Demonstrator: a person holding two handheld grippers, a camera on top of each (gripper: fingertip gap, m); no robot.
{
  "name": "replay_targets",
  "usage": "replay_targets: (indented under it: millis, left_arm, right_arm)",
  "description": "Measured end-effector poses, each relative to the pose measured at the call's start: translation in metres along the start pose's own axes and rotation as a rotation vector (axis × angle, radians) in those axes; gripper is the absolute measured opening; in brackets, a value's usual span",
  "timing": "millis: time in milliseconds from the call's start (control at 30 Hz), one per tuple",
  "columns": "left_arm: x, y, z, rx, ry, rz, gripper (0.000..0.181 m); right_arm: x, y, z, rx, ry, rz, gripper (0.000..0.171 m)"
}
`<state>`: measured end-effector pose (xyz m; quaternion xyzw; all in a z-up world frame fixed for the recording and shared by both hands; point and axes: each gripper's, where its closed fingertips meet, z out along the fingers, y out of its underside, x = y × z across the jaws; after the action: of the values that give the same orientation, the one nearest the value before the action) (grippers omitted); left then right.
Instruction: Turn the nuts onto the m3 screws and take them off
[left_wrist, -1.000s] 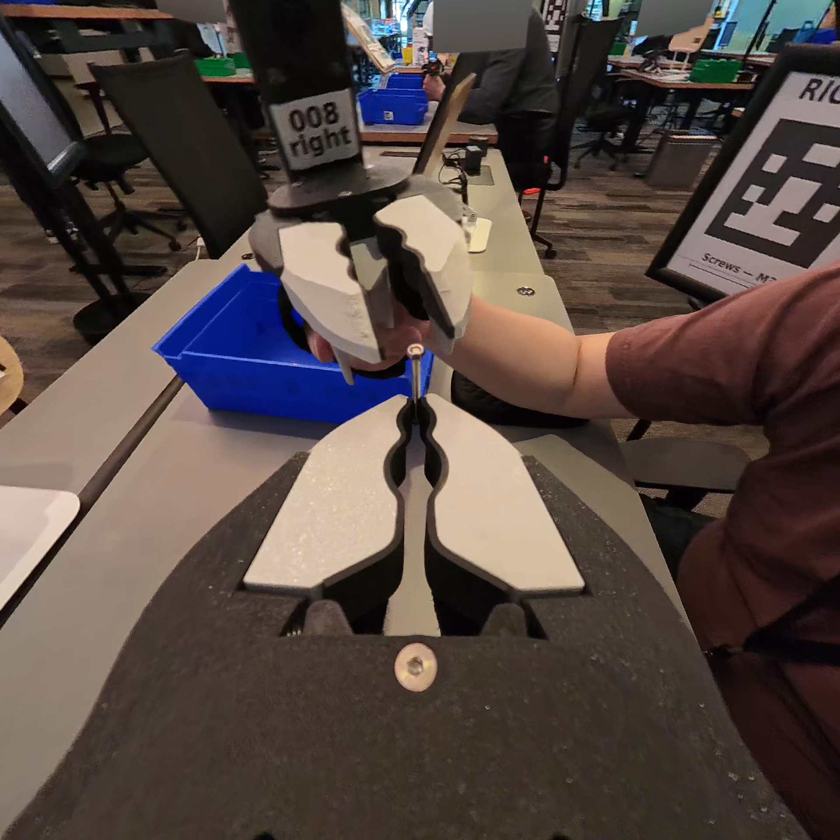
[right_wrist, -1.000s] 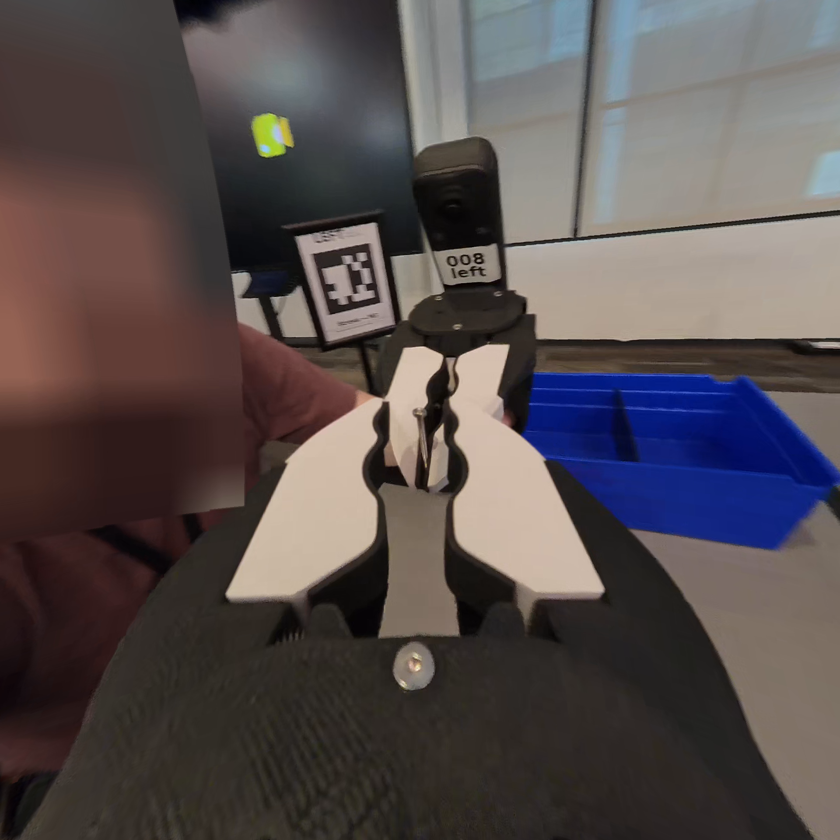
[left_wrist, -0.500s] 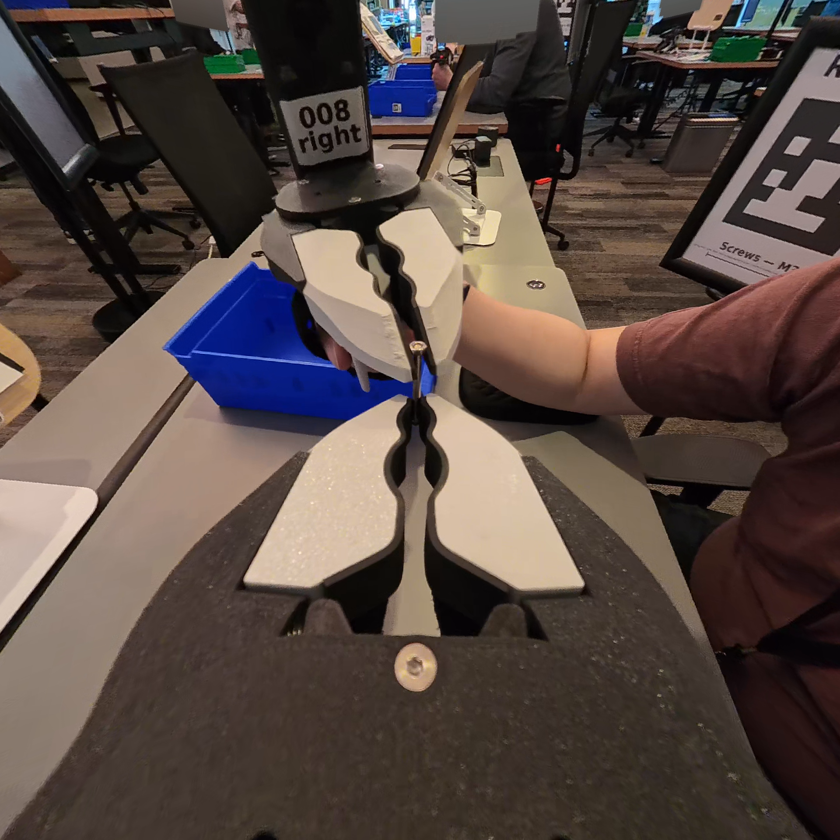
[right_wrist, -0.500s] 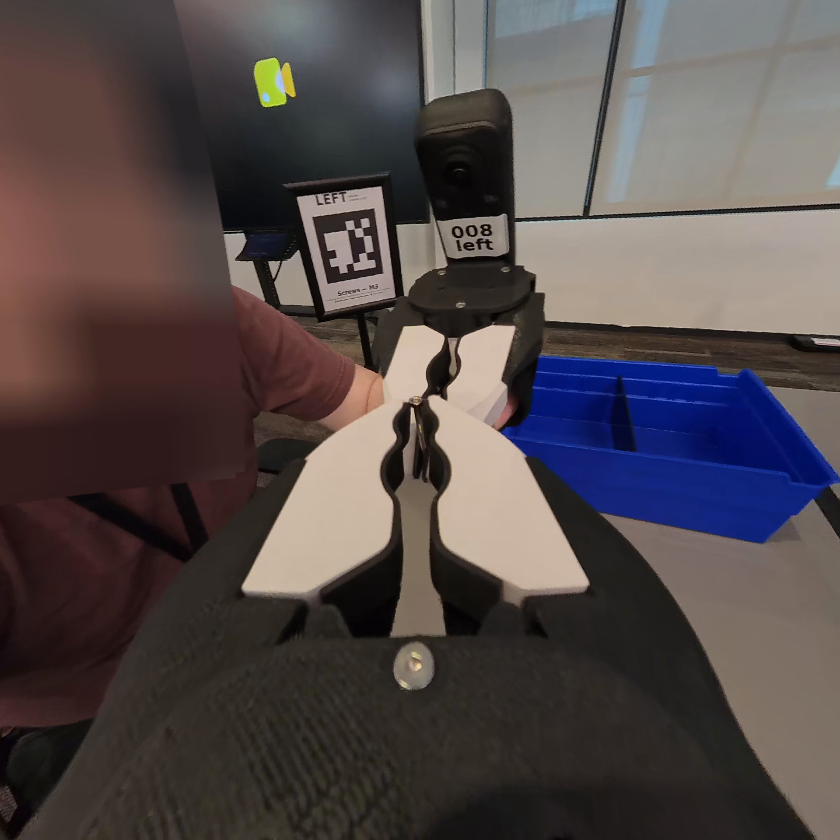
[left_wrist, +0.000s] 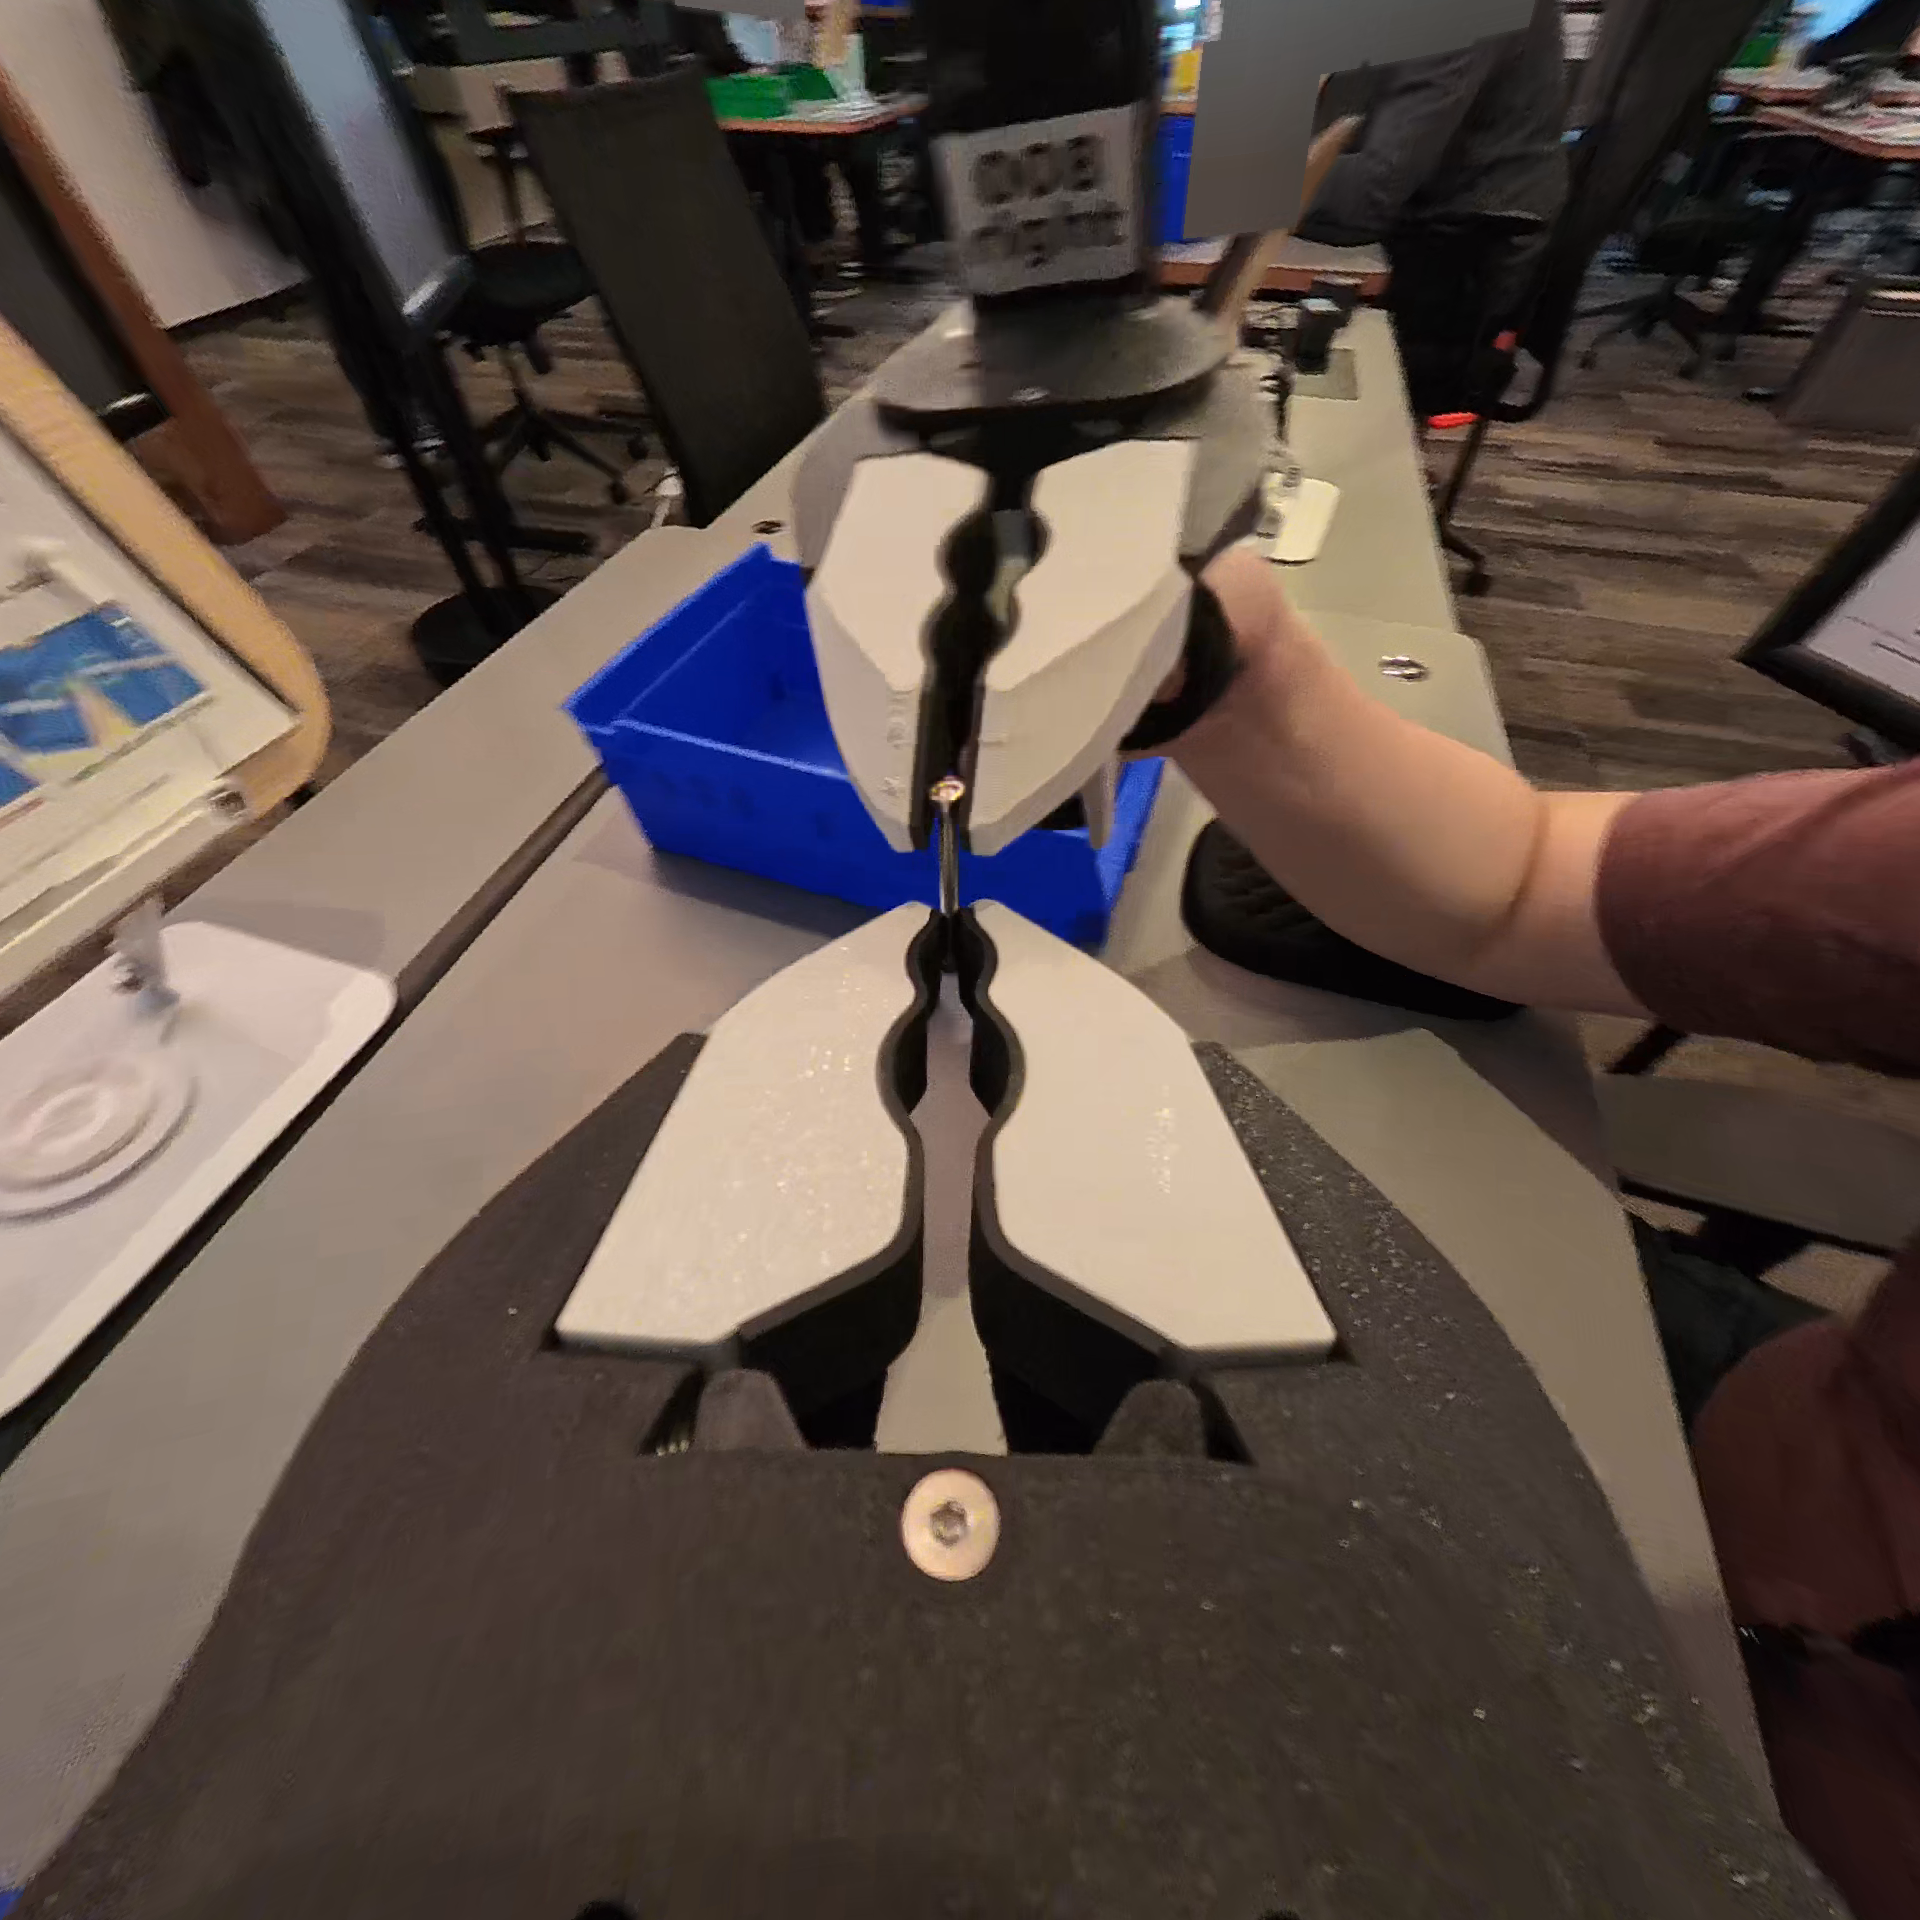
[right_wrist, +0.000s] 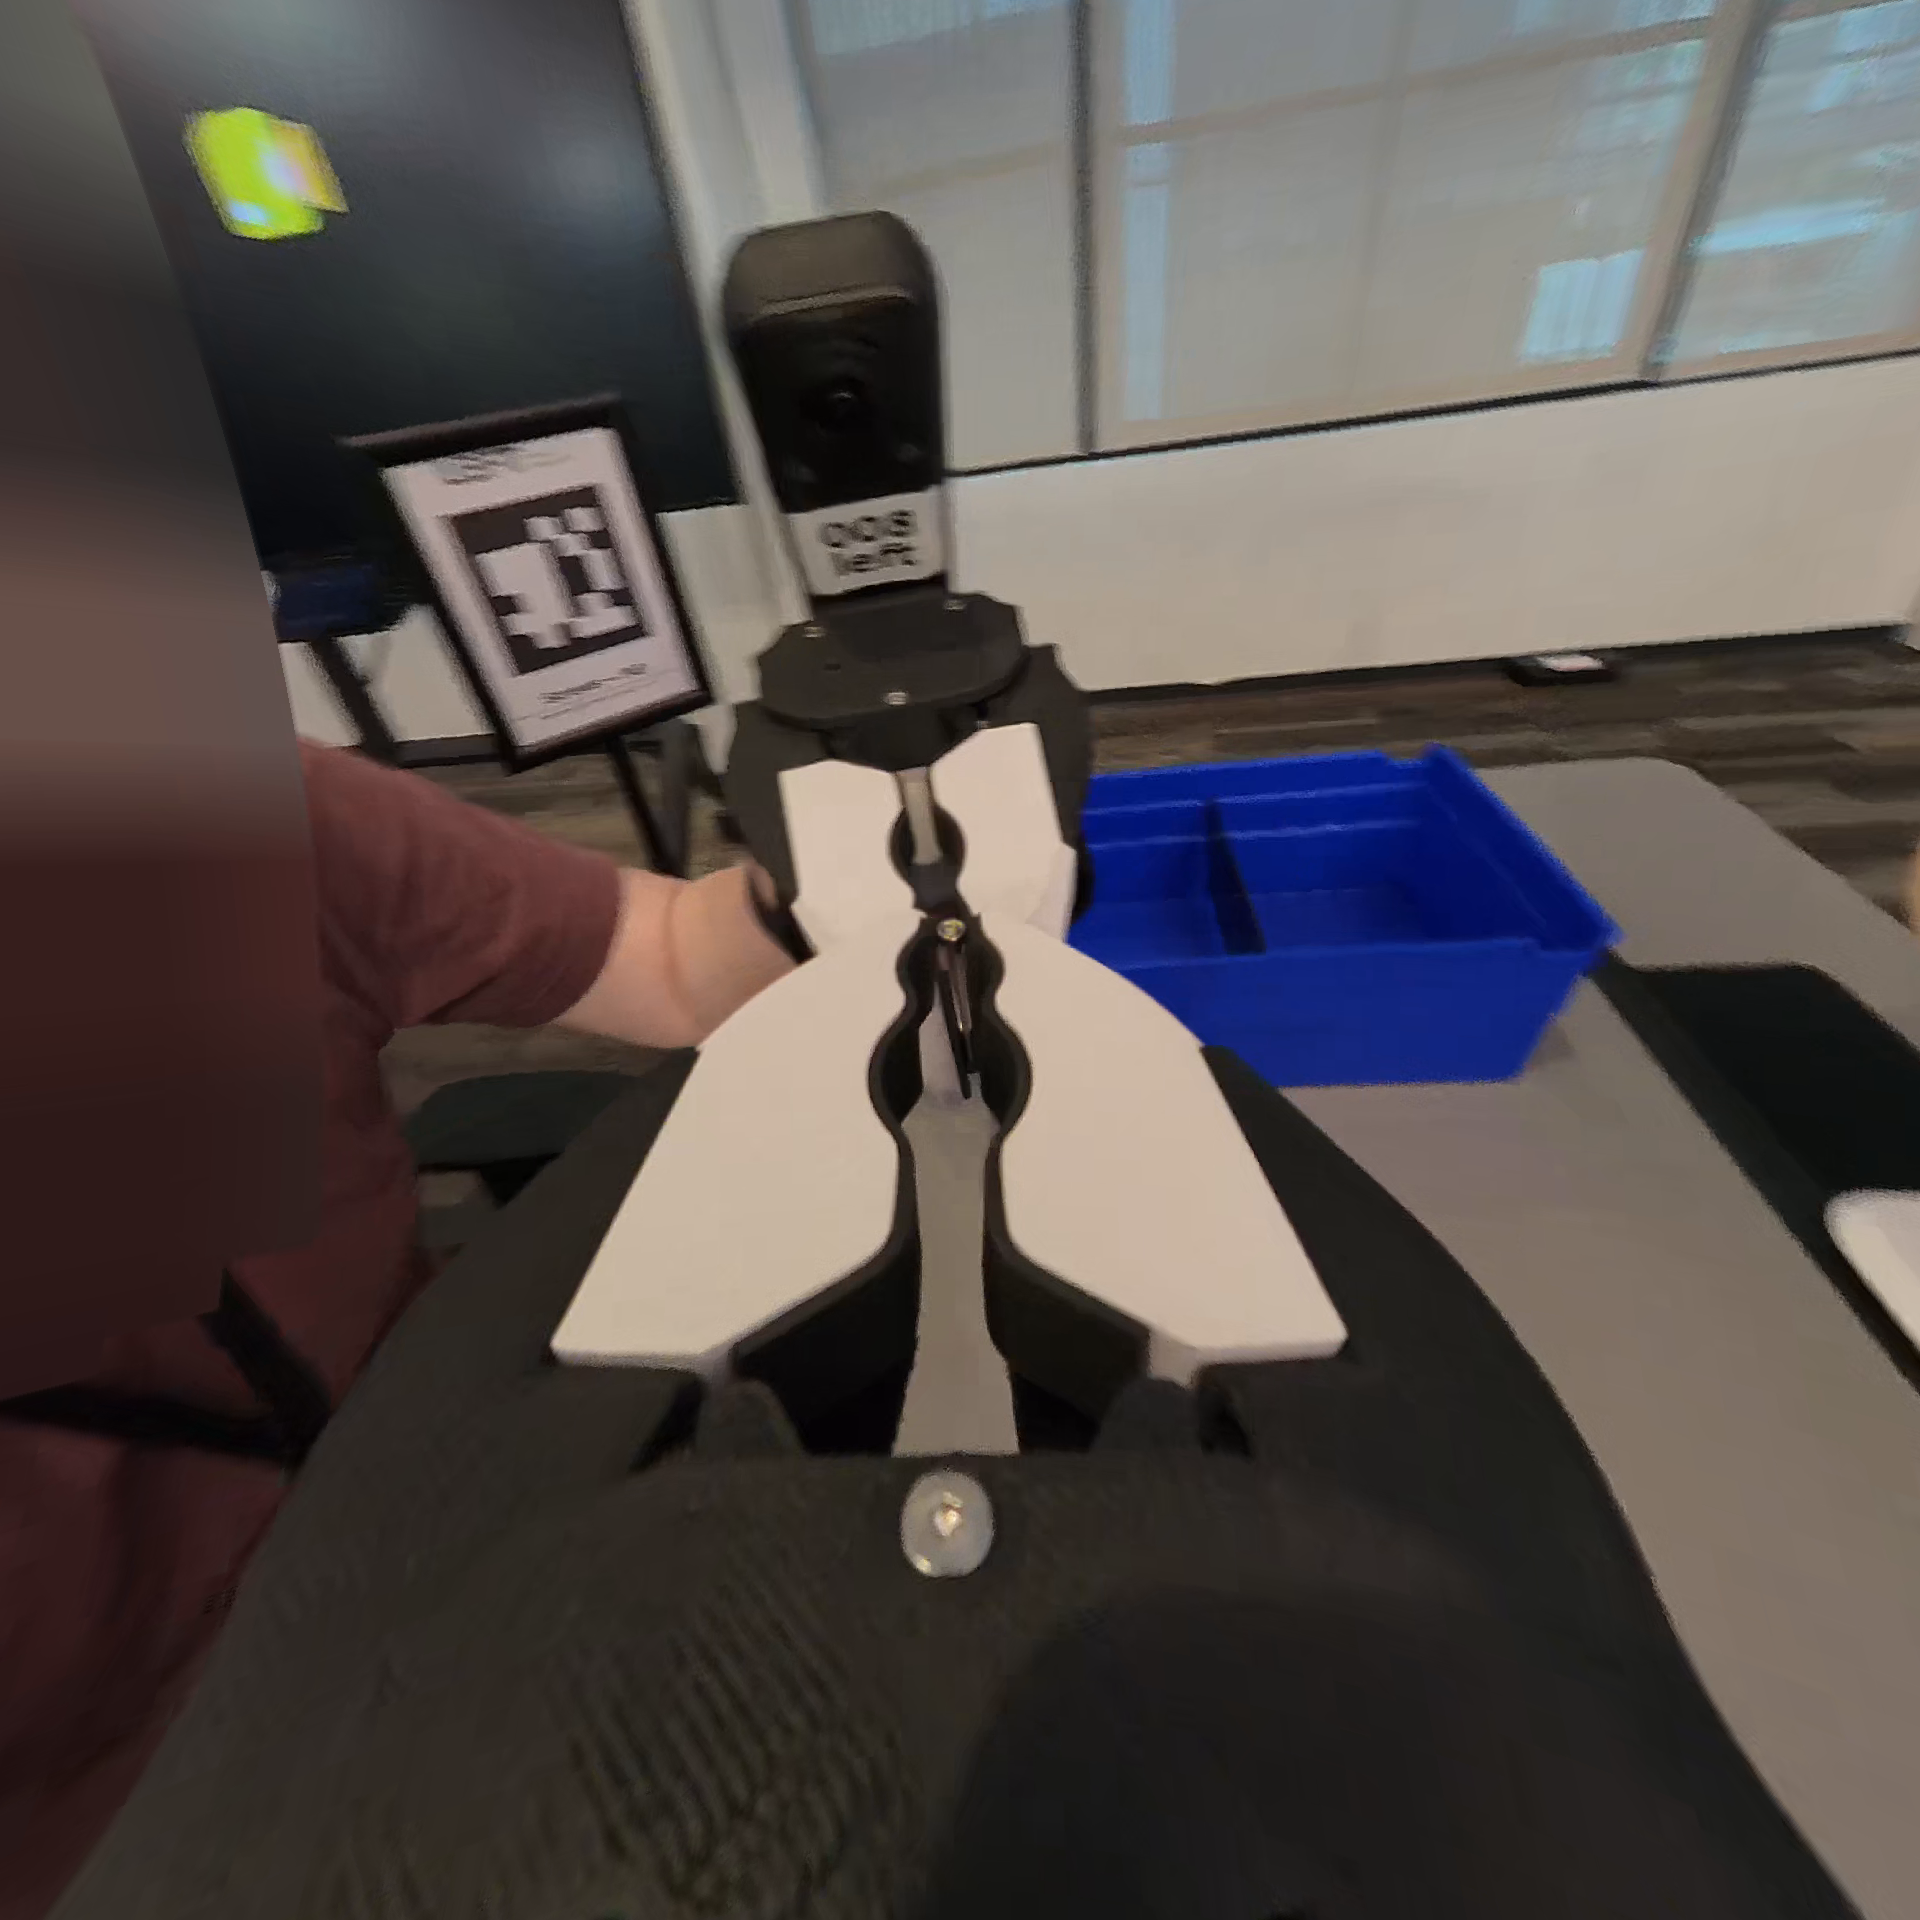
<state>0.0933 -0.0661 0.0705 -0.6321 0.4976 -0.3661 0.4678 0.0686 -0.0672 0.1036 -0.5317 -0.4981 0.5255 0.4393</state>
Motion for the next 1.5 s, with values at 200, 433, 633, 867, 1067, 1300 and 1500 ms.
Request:
replay_targets:
  millis: [200, 433, 633, 867, 1067, 1300, 1500]
  left_arm:
    - [-0.021, 0.006, -0.003, -0.036, -0.138, -0.010, 0.002]
    - [0.009, -0.009, -0.004, 0.053, 0.050, 0.011, 0.002]
    - [0.014, -0.013, -0.005, 0.073, 0.062, 0.044, 0.002]
    - [0.004, -0.015, -0.009, 0.094, 0.029, 0.007, 0.002]
    - [0.003, -0.012, -0.008, 0.079, 0.024, 0.002, 0.002]
    - [0.021, -0.013, -0.005, 0.078, 0.075, 0.111, 0.002]
    - [0.021, -0.012, -0.003, 0.066, 0.041, 0.138, 0.002]
  right_arm:
    - [0.022, 0.003, 0.009, -0.064, 0.344, -0.038, 0.006]
    - [-0.015, -0.013, 0.005, 0.032, 0.049, -0.180, 0.036]
    - [-0.025, -0.018, 0.002, 0.097, -0.066, -0.126, 0.041]
    - [-0.027, -0.008, 0.006, -0.011, -0.006, -0.200, 0.047]
    - [-0.023, -0.002, 0.003, -0.078, 0.057, -0.270, 0.047]
    - [-0.024, -0.008, 0.000, -0.025, 0.031, -0.259, 0.029]
    - [-0.026, -0.009, -0.004, -0.025, 0.015, -0.252, 0.012]
